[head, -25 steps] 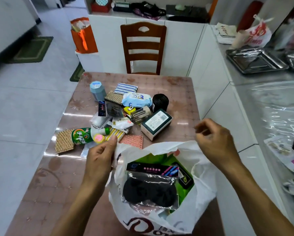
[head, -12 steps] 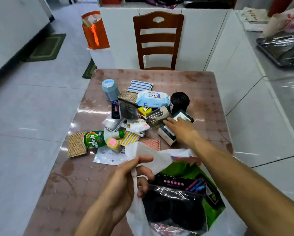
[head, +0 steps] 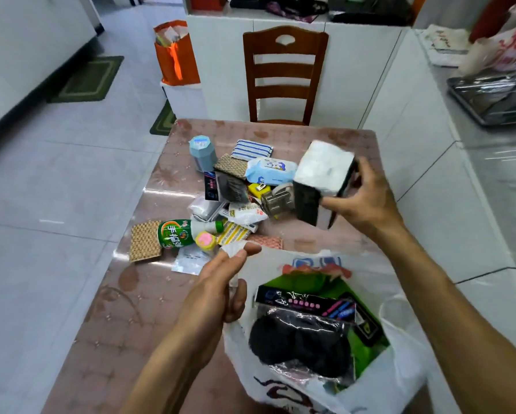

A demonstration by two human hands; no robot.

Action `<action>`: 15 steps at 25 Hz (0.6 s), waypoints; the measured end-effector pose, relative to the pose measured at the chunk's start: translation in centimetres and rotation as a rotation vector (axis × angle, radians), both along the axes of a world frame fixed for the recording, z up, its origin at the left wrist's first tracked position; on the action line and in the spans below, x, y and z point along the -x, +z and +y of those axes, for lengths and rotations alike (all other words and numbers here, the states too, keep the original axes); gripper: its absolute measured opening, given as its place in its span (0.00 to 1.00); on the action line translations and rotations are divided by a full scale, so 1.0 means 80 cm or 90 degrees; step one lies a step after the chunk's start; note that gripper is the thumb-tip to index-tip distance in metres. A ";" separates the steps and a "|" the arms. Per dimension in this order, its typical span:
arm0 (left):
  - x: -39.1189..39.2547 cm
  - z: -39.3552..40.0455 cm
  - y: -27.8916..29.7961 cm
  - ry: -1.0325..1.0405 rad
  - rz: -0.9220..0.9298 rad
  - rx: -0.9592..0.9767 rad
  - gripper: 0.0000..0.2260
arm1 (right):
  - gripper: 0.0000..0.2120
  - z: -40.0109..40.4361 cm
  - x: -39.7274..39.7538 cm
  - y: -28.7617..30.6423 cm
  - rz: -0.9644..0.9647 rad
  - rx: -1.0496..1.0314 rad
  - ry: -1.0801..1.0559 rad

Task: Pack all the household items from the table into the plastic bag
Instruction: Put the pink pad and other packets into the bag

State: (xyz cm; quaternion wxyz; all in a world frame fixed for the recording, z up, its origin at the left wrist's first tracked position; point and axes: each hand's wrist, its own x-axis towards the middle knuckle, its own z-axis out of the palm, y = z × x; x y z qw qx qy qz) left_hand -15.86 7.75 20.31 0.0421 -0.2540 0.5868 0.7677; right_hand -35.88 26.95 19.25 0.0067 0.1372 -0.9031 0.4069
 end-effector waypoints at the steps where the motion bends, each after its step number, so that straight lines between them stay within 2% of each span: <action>1: -0.001 0.003 0.000 0.002 0.003 0.003 0.13 | 0.38 0.025 -0.036 0.034 0.010 0.083 0.000; 3: -0.001 0.002 0.003 0.004 0.022 -0.005 0.14 | 0.38 0.057 -0.116 0.079 -0.001 0.134 0.079; 4: -0.002 0.001 0.005 -0.004 0.034 -0.015 0.15 | 0.38 0.061 -0.148 0.077 0.002 0.083 0.142; 5: -0.003 -0.001 0.006 -0.017 0.049 -0.024 0.16 | 0.38 0.054 -0.167 0.058 0.020 -0.008 0.199; 7: -0.007 0.003 0.009 -0.055 0.073 -0.032 0.20 | 0.38 0.020 -0.178 -0.003 0.091 -0.272 0.275; 8: -0.011 0.008 0.010 -0.073 0.083 -0.039 0.22 | 0.40 0.003 -0.174 -0.040 0.084 -0.387 0.288; 10: -0.024 0.016 0.014 -0.104 0.105 -0.053 0.25 | 0.44 -0.008 -0.165 -0.105 0.019 -0.508 0.306; 12: -0.036 0.015 0.015 -0.120 0.135 -0.070 0.28 | 0.44 0.000 -0.164 -0.140 -0.044 -0.509 0.309; 15: -0.040 0.012 0.008 -0.164 0.141 -0.073 0.28 | 0.44 -0.001 -0.166 -0.143 -0.096 -0.491 0.314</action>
